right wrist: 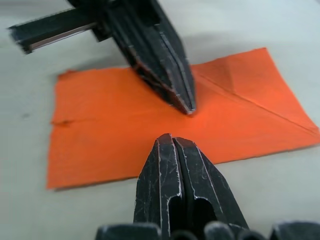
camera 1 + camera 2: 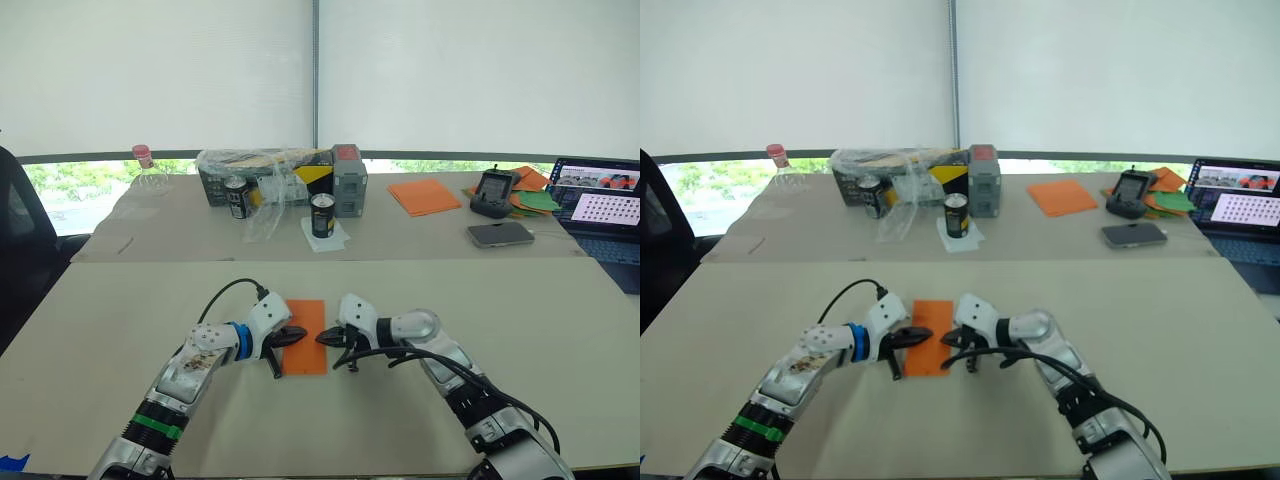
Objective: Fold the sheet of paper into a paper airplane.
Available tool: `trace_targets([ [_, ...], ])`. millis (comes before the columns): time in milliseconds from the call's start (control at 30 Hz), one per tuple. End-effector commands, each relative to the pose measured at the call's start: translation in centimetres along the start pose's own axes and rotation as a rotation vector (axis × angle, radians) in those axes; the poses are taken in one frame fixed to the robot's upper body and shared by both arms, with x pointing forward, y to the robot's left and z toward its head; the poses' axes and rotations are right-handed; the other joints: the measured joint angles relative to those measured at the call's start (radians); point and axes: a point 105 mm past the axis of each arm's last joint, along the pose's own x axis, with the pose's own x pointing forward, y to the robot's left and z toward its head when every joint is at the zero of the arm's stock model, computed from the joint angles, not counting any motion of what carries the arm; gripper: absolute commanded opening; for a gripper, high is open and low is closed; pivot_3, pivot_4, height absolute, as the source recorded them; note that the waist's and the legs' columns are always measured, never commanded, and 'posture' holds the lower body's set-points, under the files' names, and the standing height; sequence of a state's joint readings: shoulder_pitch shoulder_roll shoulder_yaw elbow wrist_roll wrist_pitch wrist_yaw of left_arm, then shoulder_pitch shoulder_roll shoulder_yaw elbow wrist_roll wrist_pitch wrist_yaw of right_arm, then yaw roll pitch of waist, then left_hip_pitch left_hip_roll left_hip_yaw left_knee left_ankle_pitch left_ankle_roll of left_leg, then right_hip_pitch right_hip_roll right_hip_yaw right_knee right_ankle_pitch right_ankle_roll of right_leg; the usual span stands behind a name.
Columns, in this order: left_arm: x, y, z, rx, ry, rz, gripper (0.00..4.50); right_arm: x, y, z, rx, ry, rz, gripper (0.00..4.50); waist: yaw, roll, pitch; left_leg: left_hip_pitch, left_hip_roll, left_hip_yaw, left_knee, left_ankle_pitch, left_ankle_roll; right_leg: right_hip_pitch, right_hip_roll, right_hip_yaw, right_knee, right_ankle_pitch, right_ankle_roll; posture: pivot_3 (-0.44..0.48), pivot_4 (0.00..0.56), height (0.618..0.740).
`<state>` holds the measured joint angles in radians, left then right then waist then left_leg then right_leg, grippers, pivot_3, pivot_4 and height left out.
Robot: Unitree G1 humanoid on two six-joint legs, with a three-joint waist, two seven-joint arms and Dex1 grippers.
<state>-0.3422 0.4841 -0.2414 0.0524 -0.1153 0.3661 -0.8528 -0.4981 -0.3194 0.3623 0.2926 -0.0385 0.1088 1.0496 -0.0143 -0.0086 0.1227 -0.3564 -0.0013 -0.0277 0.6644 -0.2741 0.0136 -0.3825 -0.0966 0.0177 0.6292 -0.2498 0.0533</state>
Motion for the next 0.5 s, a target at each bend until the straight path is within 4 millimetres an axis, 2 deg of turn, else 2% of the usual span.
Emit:
trace_targets([
  [33,0.3,-0.5,-2.0,-0.03,0.076,-0.003,0.0,0.4,4.4,-3.7,0.067,0.114,0.174,0.03,0.0,0.0,0.0,0.0,0.0,0.0,0.0,0.0,0.0,0.0,0.0,0.0,0.0,0.0,0.0,0.0,0.15,0.74],
  [400,0.4,-1.6,-2.3,-0.055,0.077,-0.031,0.0,-0.7,8.2,-4.2,0.059,0.163,0.295,0.03,0.002,0.0,0.0,0.002,0.0,0.0,-0.003,0.0,0.0,0.002,0.0,0.0,-0.002,-0.001,-0.001,0.0,0.15,0.74],
  [500,0.4,-1.8,-2.4,-0.06,0.076,-0.037,0.0,-1.1,7.7,-3.9,0.055,0.146,0.235,0.03,0.004,-0.001,-0.001,0.002,0.0,0.0,-0.003,0.0,0.0,0.002,0.0,0.0,-0.003,-0.002,-0.001,0.0,0.15,0.74],
])
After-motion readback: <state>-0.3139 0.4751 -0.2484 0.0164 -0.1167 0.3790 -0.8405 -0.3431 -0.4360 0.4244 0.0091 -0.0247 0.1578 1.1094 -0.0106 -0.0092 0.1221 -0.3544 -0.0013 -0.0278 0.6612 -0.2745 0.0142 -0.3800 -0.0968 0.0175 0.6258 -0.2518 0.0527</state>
